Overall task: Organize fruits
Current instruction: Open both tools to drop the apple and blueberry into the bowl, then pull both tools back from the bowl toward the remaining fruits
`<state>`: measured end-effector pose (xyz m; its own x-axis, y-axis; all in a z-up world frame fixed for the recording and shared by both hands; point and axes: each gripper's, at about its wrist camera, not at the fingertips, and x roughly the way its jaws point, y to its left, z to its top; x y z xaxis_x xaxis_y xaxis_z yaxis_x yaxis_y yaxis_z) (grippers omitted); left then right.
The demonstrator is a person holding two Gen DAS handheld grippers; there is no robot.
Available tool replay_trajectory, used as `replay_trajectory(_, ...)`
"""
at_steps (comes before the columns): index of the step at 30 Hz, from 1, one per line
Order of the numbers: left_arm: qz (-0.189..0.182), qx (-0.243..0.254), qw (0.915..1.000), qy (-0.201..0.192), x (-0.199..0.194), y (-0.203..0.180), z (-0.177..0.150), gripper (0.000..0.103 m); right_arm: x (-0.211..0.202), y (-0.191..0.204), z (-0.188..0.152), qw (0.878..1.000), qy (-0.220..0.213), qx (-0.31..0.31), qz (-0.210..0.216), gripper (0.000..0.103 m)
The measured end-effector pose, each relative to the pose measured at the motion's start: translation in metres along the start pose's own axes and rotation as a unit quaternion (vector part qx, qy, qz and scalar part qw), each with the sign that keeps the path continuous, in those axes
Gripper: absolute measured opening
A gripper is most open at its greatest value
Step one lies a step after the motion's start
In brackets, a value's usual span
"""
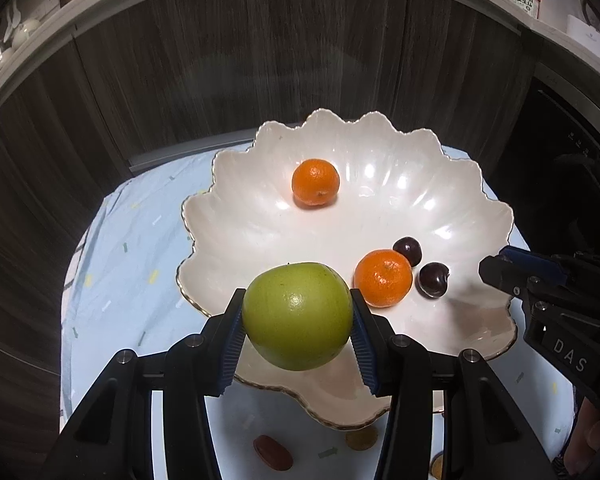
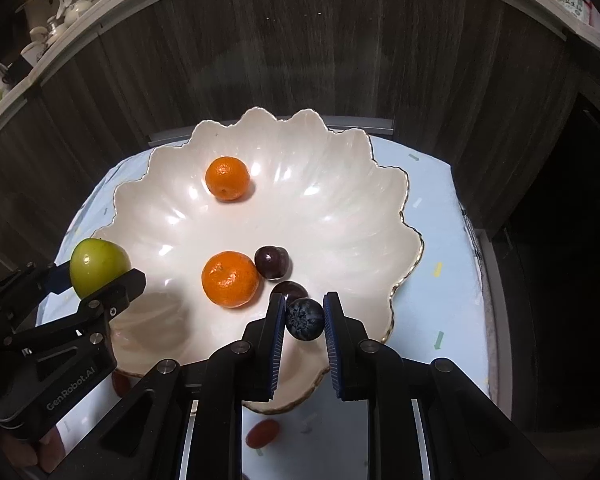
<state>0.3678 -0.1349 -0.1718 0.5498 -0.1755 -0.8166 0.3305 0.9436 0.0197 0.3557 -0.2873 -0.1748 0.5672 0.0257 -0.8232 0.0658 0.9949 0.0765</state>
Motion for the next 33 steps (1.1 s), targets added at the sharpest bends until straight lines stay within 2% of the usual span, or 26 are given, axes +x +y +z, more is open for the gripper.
replay_trajectory(4,0.004,0.002,1.0,0.007,0.004,0.0,-0.002,0.048,0.001,0.002,0.0,1.0,0.0,-0.004,-0.005,0.022)
replay_trajectory(5,0.006,0.002,1.0,0.006,0.003,0.001,-0.002,0.054,0.001,0.002,0.0,1.0,0.0,-0.004,-0.007,0.023)
replay_trajectory(6,0.009,0.003,1.0,0.001,0.002,0.001,-0.003,0.065,0.001,0.003,0.0,1.0,0.0,-0.005,-0.008,0.032)
replay_trajectory(7,0.014,0.003,0.9999,-0.008,-0.001,0.001,-0.002,0.07,0.0,0.003,0.0,1.0,-0.002,-0.006,-0.01,0.042)
replay_trajectory(8,0.017,0.003,0.9998,-0.013,-0.004,0.001,-0.002,0.075,-0.002,0.003,0.0,1.0,-0.005,-0.005,-0.011,0.045)
replay_trajectory(9,0.018,0.004,0.9997,-0.019,-0.007,0.001,-0.001,0.075,-0.004,0.003,0.0,1.0,-0.01,-0.004,-0.013,0.051)
replay_trajectory(12,0.023,0.006,0.9995,-0.023,-0.011,0.001,0.003,0.075,-0.007,0.0,0.001,1.0,-0.015,0.002,-0.016,0.058)
replay_trajectory(16,0.031,0.009,0.9986,-0.042,-0.02,0.001,0.004,0.083,-0.012,-0.002,0.002,0.999,-0.024,0.009,-0.025,0.08)
replay_trajectory(19,0.035,0.008,0.9982,-0.049,-0.027,0.002,0.004,0.086,-0.017,-0.001,0.003,0.999,-0.031,0.007,-0.035,0.084)
replay_trajectory(26,0.035,0.001,0.9977,-0.058,-0.042,0.005,0.004,0.096,-0.03,-0.001,0.003,0.998,-0.041,0.012,-0.048,0.084)
replay_trajectory(33,0.037,-0.002,0.9971,-0.067,-0.058,0.008,0.003,0.097,-0.046,0.004,0.002,0.997,-0.053,0.012,-0.051,0.084)
